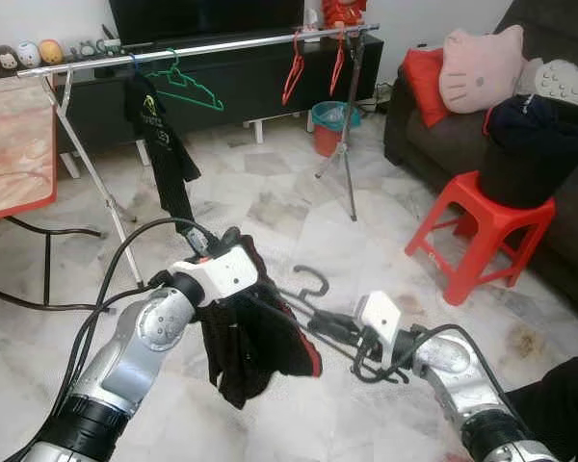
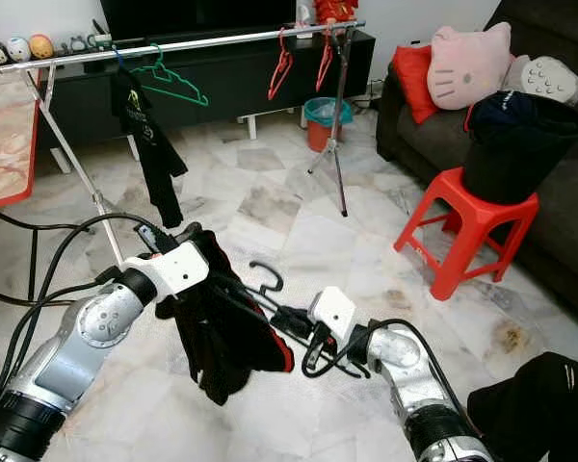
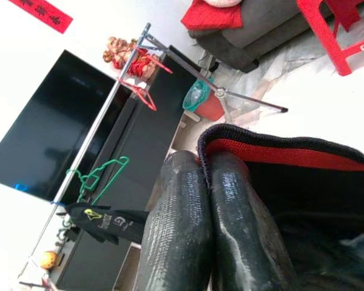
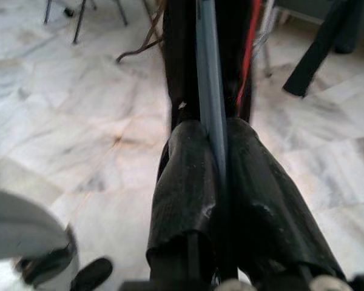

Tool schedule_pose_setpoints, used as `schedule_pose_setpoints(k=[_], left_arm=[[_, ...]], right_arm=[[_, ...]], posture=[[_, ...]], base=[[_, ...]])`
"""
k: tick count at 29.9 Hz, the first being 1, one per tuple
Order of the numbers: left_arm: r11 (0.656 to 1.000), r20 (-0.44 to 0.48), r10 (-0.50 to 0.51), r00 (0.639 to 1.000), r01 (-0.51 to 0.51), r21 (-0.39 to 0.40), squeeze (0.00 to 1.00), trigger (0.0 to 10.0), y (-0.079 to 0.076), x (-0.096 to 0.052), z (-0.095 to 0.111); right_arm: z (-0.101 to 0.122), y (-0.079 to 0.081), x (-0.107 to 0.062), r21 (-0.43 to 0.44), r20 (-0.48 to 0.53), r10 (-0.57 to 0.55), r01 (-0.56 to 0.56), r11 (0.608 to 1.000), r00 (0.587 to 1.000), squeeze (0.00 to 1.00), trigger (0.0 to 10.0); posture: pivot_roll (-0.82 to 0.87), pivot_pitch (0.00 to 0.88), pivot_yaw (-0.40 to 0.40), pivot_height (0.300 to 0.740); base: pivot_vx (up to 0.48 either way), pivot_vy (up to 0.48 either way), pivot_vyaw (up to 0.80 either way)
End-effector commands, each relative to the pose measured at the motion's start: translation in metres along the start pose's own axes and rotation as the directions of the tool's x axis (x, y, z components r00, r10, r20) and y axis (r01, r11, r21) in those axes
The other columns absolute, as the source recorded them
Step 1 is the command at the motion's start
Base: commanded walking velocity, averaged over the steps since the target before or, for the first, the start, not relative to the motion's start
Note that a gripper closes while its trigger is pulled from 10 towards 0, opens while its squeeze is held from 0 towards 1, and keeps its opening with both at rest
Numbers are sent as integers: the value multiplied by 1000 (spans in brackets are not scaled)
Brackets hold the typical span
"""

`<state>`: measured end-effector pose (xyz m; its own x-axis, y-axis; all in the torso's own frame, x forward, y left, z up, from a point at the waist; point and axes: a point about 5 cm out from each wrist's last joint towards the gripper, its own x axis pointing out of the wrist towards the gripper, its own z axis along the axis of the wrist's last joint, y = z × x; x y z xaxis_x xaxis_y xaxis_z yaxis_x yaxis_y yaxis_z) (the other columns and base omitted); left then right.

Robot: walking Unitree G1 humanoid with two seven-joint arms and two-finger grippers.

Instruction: Hang hanger

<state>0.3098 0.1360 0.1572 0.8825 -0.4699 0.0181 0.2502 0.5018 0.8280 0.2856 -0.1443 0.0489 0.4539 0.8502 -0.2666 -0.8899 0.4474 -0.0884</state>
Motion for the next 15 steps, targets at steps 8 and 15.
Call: schedule_pose_setpoints(k=[8,15], left_arm=[[994,-187,84,979,-68,87,0,0,17,-2,-30],[983,-282,145,948,-106,150,0,0,26,-7,-45]], right_arm=[[1,-3,-6,-54,-18,-11,10,999,1000,0,10000],[1,-7,-9,-100,-52,-57,51,994,997,0,10000]], posture=[[-38,3,-4,740],[-42,3,-5,740]], base=[[0,0,0],[0,0,0]])
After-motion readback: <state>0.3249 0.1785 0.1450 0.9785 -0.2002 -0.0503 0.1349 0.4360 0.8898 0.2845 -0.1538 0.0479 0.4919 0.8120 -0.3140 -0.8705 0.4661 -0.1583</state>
